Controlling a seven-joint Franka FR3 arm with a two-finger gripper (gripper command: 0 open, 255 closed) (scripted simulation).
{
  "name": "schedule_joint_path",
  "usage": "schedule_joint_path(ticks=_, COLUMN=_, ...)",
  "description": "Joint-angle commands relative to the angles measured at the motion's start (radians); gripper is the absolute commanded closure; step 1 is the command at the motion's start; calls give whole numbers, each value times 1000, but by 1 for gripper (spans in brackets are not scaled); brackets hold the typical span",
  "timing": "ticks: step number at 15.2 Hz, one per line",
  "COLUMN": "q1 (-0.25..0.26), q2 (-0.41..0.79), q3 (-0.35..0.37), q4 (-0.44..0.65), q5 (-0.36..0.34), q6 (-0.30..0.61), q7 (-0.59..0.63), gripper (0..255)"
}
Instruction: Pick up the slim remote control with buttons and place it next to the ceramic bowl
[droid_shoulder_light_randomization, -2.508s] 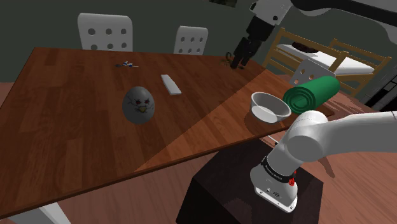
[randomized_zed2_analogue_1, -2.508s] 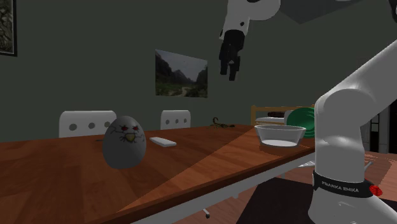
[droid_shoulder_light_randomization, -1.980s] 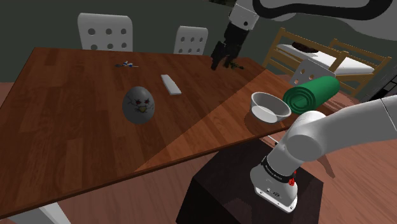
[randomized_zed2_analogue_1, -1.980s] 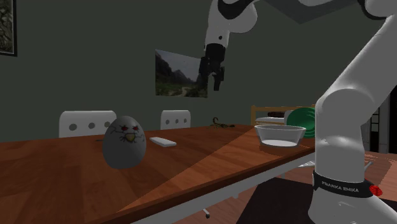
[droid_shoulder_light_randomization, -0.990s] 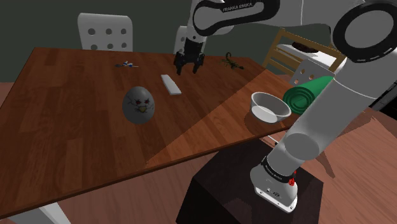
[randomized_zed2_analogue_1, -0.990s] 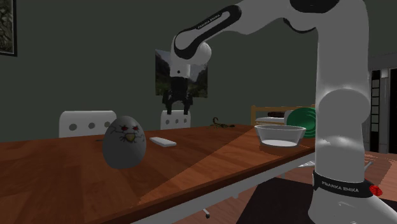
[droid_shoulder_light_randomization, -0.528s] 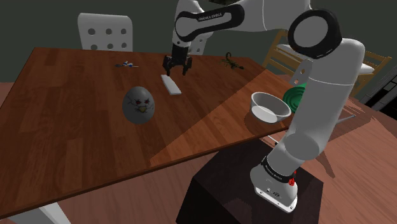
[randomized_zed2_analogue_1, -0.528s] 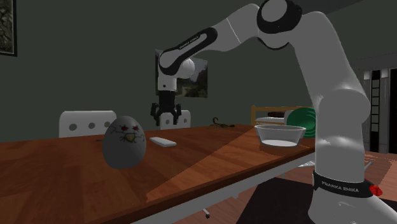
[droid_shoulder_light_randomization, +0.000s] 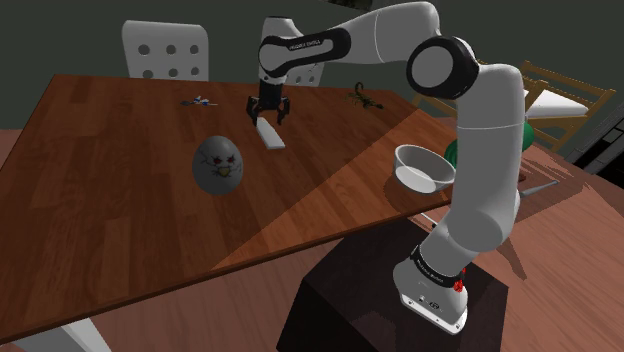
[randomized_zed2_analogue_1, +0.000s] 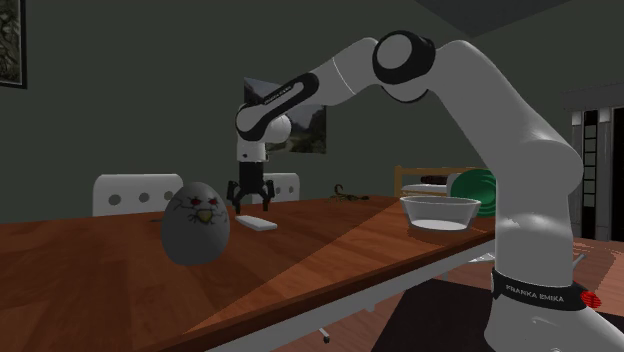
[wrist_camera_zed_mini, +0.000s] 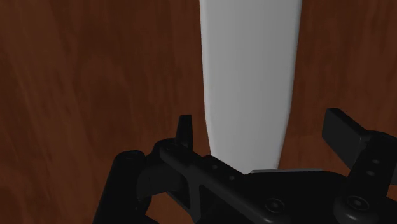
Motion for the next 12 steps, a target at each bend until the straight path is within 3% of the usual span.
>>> schedule_joint_path(ticks=1, q1=-2, q2=14, q3=-2, q4=-7, q5=-1, q6=21, q7=-2, gripper=0)
schedule_joint_path(ticks=12, q1=-2, q2=32, q3=-4, q4=-27, q5=-4, q6=60, q7=0, gripper=0)
